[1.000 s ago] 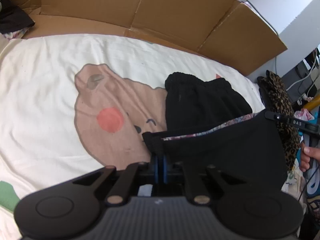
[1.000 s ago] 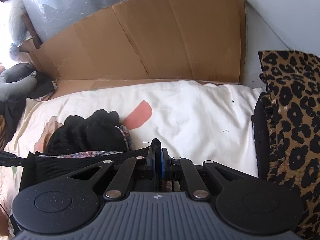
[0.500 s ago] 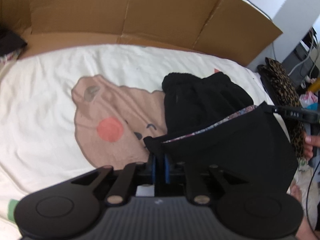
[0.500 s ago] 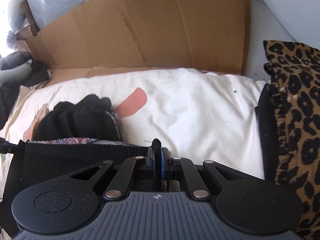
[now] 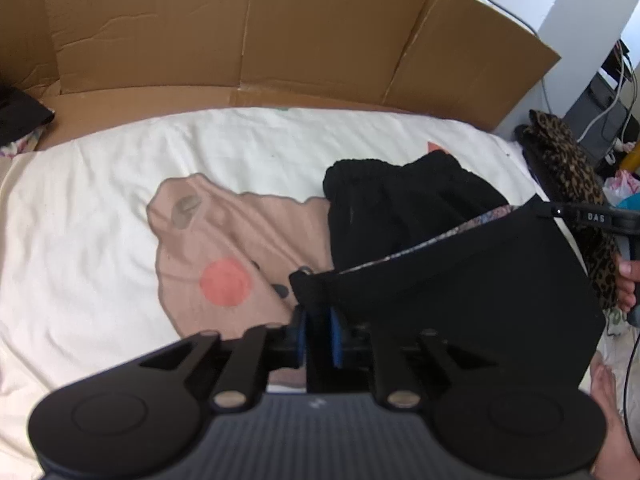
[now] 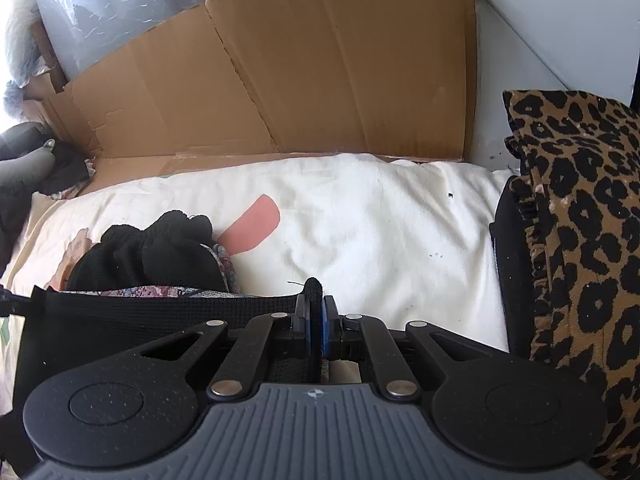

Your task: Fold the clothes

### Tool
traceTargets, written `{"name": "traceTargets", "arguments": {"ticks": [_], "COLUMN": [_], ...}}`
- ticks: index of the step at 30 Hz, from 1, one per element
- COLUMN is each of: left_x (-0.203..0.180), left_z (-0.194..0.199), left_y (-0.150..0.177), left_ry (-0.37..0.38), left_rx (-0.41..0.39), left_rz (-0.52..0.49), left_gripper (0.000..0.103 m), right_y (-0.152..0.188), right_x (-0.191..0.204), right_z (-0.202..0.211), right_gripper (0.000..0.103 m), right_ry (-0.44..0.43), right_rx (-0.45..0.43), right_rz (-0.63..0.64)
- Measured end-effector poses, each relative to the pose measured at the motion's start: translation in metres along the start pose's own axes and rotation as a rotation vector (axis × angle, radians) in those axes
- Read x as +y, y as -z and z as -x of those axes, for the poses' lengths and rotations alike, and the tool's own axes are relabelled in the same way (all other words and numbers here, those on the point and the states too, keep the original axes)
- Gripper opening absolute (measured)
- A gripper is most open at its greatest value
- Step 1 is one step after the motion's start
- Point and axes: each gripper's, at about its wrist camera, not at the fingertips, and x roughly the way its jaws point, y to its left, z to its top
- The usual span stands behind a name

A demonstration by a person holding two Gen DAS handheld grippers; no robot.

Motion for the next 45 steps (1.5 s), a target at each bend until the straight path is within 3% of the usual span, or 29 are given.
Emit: {"name": "traceTargets", "arguments": {"ticks": [9,12,20,25,35,39,41,42,45], "left_x": [-0.009,-0.011,0.000,0.005,0.006,0.005,0.006,0.006,0.005], "left_z": [0.011,0.011,0.007,0.013,-0.022,-0.021,-0.018,-0.018,-0.019], "left_y": [0.001,0.001,-0.002,-0.005,-0.003,-0.003,-0.002,-0.001,0.002], "left_ry": [-0.004,-0.029,-0.002,-0.007,-0.025,-0.033,-0.026,-0.023,-0.016], "left_rx": [-0.073,-0.100,-0.070,-0.104,-0.033,-0.019,-0.024,-0.026,-0.019], "left_rz": [-0.060,-0.091,-0.011,0.028,0.006,0.008,0.016,0.018,0.013], "left_gripper": [0.014,0.008,0.003,0.003,0.003,0.015,0.035,0.039,0.041], "right_y": [0.001,0.002,0.001,-0.001,0.008,0.010,0.009,0.009,0.009], "right_x": [-0.002,-0.002,-0.002,-0.007,-0.003,-0.005,-0.007,-0.008,-0.014], "right_z": [0.003,0.002,0.002,0.008,-0.012,-0.012,-0.006,-0.003,0.003], "right_gripper": [0.004,0.004,0.004,0.004,0.004,0.008,0.015,0.019,0.023], "right_ry": [-0.011,-0.009,-0.014,-0.030,-0.001,-0.009,-0.003,-0.001,0.002], "right_rx": [-0.003,-0.002,-0.002,-0.020,0.025,0.033,0.021,0.015,0.007], "right_rz": [-0.021,-0.018,-0.021,-0.068,-0.038,-0.060,-0.059,-0.060,-0.079]}}
